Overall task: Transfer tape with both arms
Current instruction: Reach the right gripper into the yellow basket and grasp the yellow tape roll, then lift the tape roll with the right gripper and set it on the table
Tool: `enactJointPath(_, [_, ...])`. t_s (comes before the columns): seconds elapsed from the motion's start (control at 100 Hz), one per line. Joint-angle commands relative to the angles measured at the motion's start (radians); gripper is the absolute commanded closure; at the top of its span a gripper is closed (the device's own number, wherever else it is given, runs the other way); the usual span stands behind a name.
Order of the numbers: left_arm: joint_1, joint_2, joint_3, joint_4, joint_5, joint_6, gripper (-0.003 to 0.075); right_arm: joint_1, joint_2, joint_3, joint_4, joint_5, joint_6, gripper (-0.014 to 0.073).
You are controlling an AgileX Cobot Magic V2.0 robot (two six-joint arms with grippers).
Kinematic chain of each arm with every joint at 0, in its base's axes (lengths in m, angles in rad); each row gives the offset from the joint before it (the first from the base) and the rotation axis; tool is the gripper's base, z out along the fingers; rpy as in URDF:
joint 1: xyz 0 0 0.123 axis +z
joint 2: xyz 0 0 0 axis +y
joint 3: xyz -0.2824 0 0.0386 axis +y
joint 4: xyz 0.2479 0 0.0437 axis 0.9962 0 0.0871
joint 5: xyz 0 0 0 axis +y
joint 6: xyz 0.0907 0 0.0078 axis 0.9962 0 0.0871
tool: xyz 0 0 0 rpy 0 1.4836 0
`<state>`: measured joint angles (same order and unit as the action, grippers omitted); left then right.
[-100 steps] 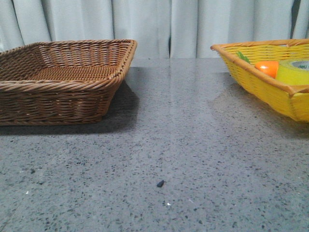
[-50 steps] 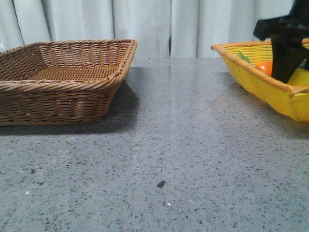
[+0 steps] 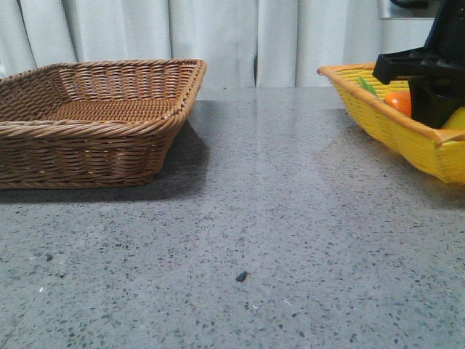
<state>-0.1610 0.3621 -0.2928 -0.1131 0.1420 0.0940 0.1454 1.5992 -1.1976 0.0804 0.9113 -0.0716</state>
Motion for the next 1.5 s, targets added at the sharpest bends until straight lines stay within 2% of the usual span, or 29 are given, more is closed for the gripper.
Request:
enactJointPath(0.0, [0.0, 0.013, -0.036, -0.008, -0.079, -0.002, 0.0741, 0.002, -0.037, -0.031, 0.0, -0.009, -0.007, 0.0517])
enactJointPath(0.27, [0.0, 0.013, -0.036, -0.008, -0.079, -0.002, 0.0741, 0.002, -0.037, -0.065, 0.0, 0.034, -0.007, 0.0527])
enactJointPath(0.47, [0.0, 0.013, -0.036, -0.008, -0.079, -0.002, 0.0741, 0.004, -0.039, -0.279, 0.003, 0.257, -0.007, 0.0527])
enactJointPath(0.61, [0.0, 0.013, -0.036, -0.008, -0.081, -0.002, 0.0741, 0.042, -0.039, -0.45, 0.077, 0.376, -0.007, 0.0527])
enactJointPath(0.76, [0.0, 0.013, -0.036, -0.008, -0.081, -0.002, 0.0741, 0.134, -0.039, -0.54, 0.179, 0.362, -0.007, 0.0527])
enactJointPath(0.89, [0.0, 0.013, -0.036, -0.008, -0.081, -0.002, 0.0741, 0.248, -0.03, -0.54, 0.196, 0.312, -0.007, 0.0527])
enactJointPath(1.03, [0.0, 0.013, -0.036, -0.008, -0.081, -0.002, 0.0741, 0.323, 0.014, -0.54, 0.206, 0.307, -0.007, 0.0527])
enactJointPath(1.2, [0.0, 0.013, -0.036, -0.008, -0.081, -0.002, 0.0741, 0.359, 0.084, -0.54, 0.248, 0.31, -0.007, 0.0527])
enactJointPath(1.49, [0.0, 0.013, -0.036, -0.008, -0.097, -0.002, 0.0741, 0.361, 0.217, -0.54, 0.256, 0.308, -0.007, 0.0527])
